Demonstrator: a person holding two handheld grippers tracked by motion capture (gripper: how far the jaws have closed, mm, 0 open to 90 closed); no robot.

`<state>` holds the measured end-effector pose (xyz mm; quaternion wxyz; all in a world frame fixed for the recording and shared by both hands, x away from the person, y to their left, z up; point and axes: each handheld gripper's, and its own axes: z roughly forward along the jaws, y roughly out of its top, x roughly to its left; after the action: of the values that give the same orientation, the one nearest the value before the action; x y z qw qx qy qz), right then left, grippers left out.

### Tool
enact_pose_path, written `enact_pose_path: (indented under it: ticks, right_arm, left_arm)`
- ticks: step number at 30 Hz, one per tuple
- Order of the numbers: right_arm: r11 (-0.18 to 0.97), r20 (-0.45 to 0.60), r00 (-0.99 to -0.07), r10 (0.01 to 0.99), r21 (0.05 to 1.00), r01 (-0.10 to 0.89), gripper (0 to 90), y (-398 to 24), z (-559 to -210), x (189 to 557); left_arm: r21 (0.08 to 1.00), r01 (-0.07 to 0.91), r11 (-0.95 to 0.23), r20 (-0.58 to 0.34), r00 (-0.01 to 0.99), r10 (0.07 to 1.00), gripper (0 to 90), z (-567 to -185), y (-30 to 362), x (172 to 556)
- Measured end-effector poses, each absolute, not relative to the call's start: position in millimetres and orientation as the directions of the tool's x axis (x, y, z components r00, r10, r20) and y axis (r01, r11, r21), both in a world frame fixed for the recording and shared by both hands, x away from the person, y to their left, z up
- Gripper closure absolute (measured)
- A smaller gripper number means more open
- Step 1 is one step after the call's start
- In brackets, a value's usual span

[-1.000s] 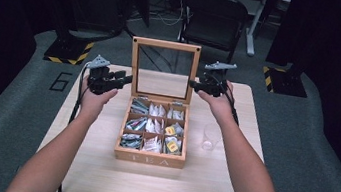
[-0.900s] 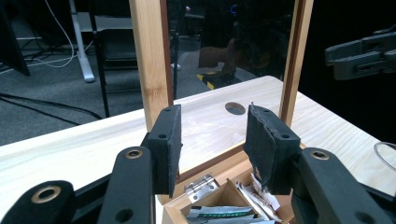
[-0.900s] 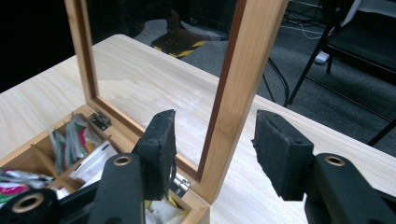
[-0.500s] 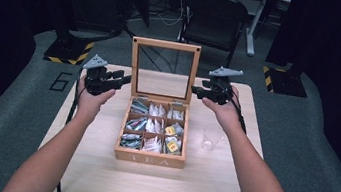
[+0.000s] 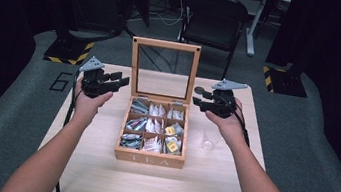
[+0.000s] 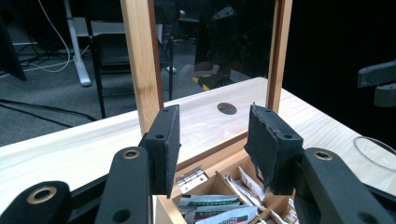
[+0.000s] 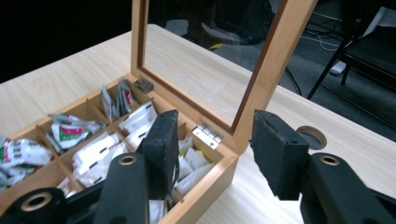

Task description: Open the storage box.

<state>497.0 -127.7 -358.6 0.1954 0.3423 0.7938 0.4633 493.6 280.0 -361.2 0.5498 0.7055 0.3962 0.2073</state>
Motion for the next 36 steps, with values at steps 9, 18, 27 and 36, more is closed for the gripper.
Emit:
enact_pose_path:
  ticks: [9,18,27,36]
  right_arm:
    - [0.361,0.003,-0.718,0.696,0.863,0.354,56.5,-126,-372,479]
    - [0.37,0.009,-0.731,0.683,0.858,0.357,56.4,-120,-381,467]
    - [0.384,0.029,-0.753,0.657,0.847,0.367,55.4,-115,-392,462]
    - [0.394,0.045,-0.769,0.638,0.839,0.376,57.3,-112,-407,455]
  left_arm:
    - [0.936,0.343,-0.083,-0.147,0.591,0.793,54.4,-365,283,488]
    - [0.935,0.345,-0.078,-0.15,0.586,0.796,54.3,-369,285,484]
    - [0.932,0.351,-0.089,-0.146,0.589,0.795,54.3,-373,285,482]
    - [0.935,0.34,-0.103,-0.131,0.6,0.789,54.3,-371,281,479]
